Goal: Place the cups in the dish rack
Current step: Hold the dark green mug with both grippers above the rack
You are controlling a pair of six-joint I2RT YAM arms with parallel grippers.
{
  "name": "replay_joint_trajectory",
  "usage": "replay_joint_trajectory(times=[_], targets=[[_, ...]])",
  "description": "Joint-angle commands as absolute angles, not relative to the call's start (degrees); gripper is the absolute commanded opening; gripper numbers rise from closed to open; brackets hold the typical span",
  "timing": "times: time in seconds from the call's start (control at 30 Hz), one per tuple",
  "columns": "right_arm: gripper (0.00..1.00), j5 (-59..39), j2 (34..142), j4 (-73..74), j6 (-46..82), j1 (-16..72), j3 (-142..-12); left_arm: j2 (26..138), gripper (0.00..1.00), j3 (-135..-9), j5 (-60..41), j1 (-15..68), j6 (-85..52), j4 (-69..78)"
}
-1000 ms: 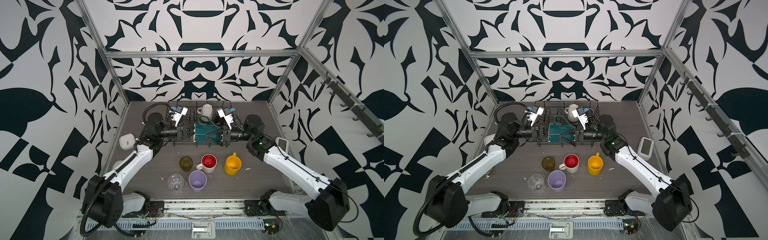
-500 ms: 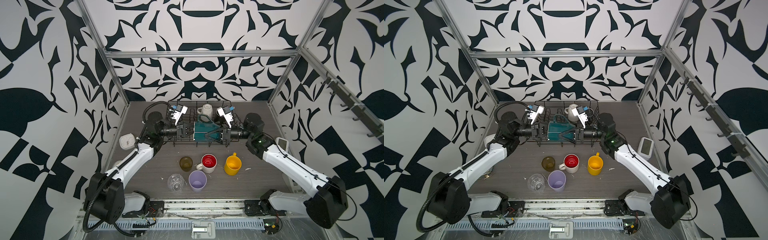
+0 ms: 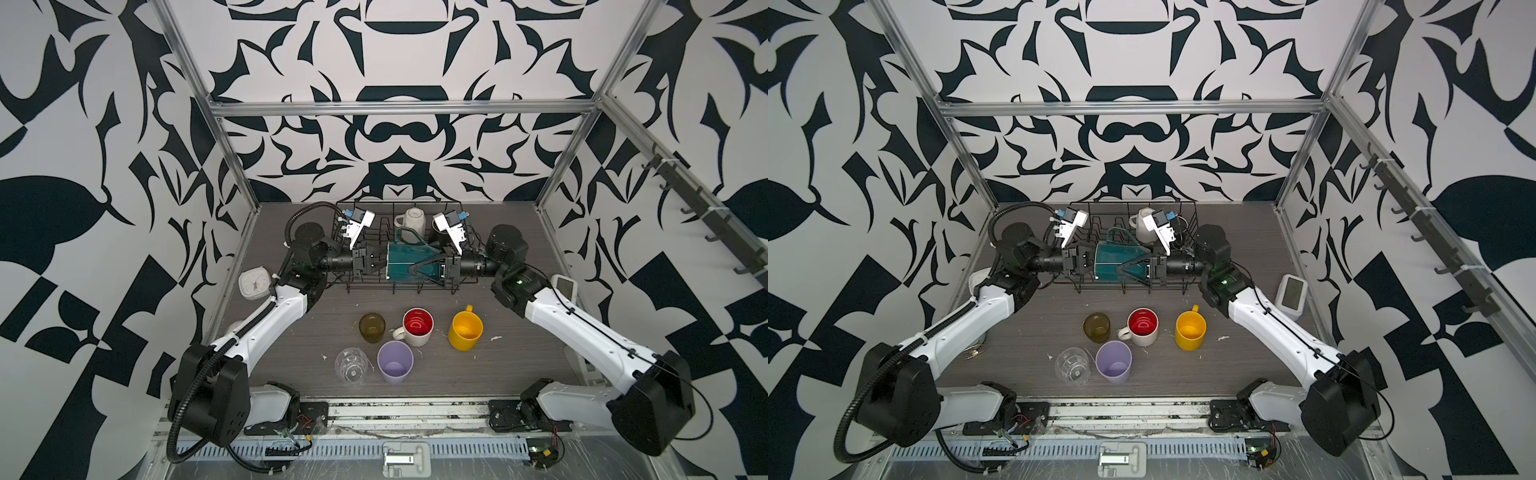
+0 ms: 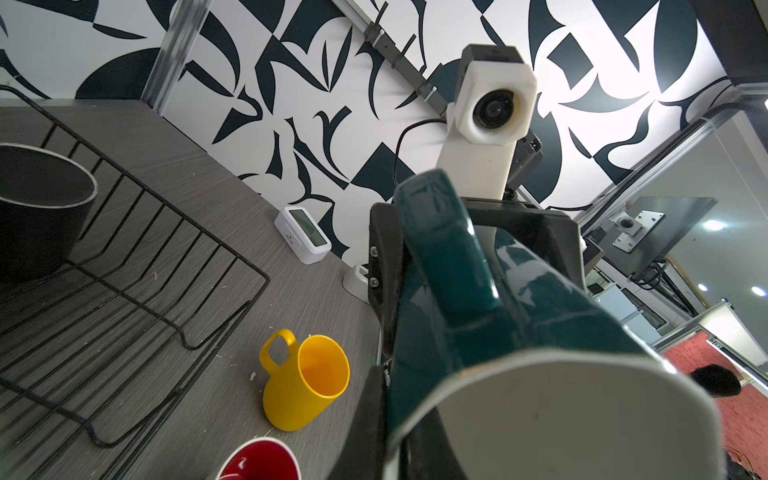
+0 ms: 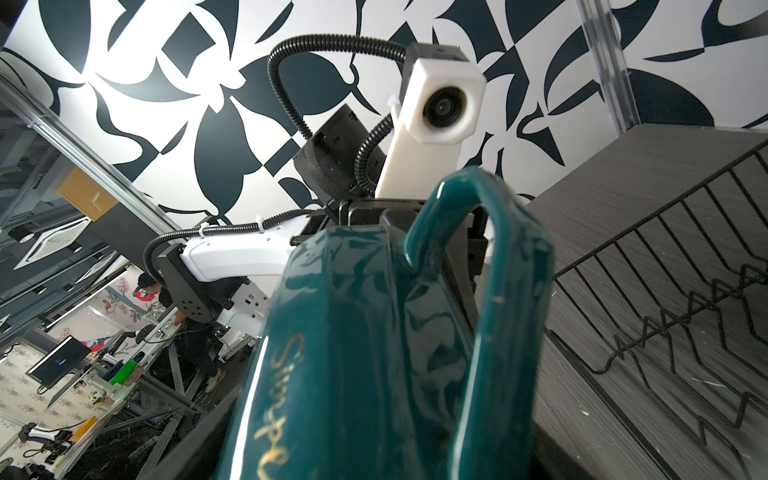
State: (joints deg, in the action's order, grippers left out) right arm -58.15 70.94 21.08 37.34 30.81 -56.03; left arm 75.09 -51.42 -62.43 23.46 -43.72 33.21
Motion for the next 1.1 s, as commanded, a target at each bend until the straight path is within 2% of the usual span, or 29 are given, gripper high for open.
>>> replay_joint_trajectory(times=[0.0, 0.53, 0.8, 1.07], targets=[[0.00, -54.9, 69.6, 23.2, 37.3, 31.9, -58.8, 74.8, 0.00, -54.4, -62.4, 24.1, -44.1, 37.2], [0.00, -50.5, 67.0, 23.9, 36.8, 31.9, -59.4, 74.2, 0.15, -53.9, -60.2, 22.0, -46.4, 37.9], [0.00, -50.6, 66.9, 24.0, 36.9, 31.9, -59.5, 75.1, 0.39, -53.5, -60.3, 21.4, -49.1, 40.7], [0.00, -49.9, 65.2, 22.5, 36.4, 31.9, -60.3, 73.5, 0.79, -50.9, -57.6, 19.8, -48.9, 43.0]])
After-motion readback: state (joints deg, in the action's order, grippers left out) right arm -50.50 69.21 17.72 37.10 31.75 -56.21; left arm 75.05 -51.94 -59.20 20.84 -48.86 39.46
